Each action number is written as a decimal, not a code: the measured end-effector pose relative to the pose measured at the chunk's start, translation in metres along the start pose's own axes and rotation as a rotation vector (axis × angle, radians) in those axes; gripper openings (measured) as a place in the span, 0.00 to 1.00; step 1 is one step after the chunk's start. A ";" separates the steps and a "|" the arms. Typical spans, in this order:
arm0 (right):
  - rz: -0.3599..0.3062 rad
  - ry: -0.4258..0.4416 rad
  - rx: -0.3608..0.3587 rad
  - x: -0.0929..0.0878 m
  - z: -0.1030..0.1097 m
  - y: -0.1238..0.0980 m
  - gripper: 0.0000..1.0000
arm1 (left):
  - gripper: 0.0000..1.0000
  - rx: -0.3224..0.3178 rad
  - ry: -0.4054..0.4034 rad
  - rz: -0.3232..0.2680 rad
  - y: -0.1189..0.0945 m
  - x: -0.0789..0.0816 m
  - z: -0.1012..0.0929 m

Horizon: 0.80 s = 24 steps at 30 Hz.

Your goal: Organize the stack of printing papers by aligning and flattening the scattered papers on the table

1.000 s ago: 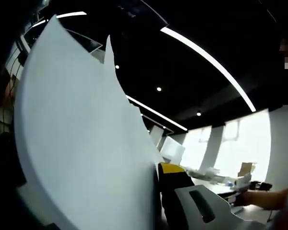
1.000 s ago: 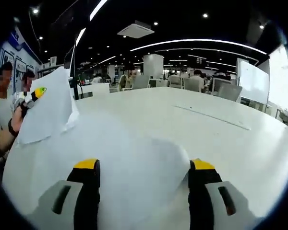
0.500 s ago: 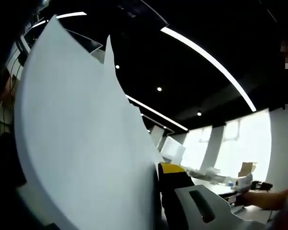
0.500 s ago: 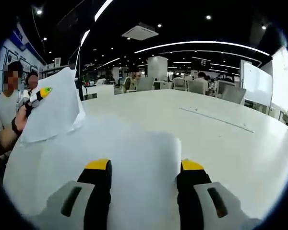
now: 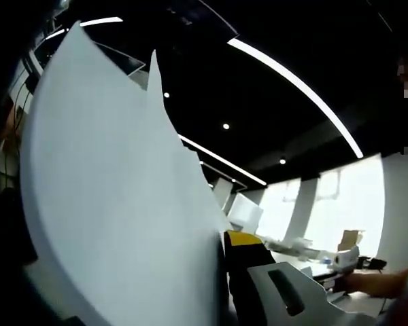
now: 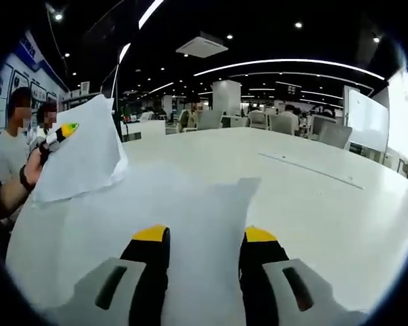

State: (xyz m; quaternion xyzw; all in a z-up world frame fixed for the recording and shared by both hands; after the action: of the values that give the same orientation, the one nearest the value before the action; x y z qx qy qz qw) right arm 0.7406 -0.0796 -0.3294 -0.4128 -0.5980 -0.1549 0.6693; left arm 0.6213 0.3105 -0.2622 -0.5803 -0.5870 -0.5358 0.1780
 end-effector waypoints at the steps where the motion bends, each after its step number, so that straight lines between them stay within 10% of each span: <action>1: 0.000 0.001 0.000 0.000 0.001 0.000 0.36 | 0.09 0.000 0.000 0.000 0.000 0.000 0.000; 8: 0.015 0.084 -0.057 -0.001 -0.006 -0.006 0.06 | 0.09 0.001 -0.003 -0.002 0.000 0.000 0.000; 24: 0.019 0.227 -0.065 0.001 -0.004 -0.012 0.00 | 0.09 0.002 -0.002 -0.004 0.000 -0.001 0.000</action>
State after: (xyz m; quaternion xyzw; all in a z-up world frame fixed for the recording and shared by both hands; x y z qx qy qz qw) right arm 0.7349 -0.0894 -0.3243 -0.4197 -0.5091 -0.2136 0.7204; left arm 0.6219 0.3102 -0.2627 -0.5794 -0.5890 -0.5348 0.1771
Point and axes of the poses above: the point that each gripper's makers call its tool centre point, and the gripper's own axes: y roughly forward along the fingers, z roughly to its left, x roughly out of its top, the point moved 5 cm from there along -y, roughly backward along the fingers, and after that the axes turned 9 degrees about -x, right-handed, at the moved point
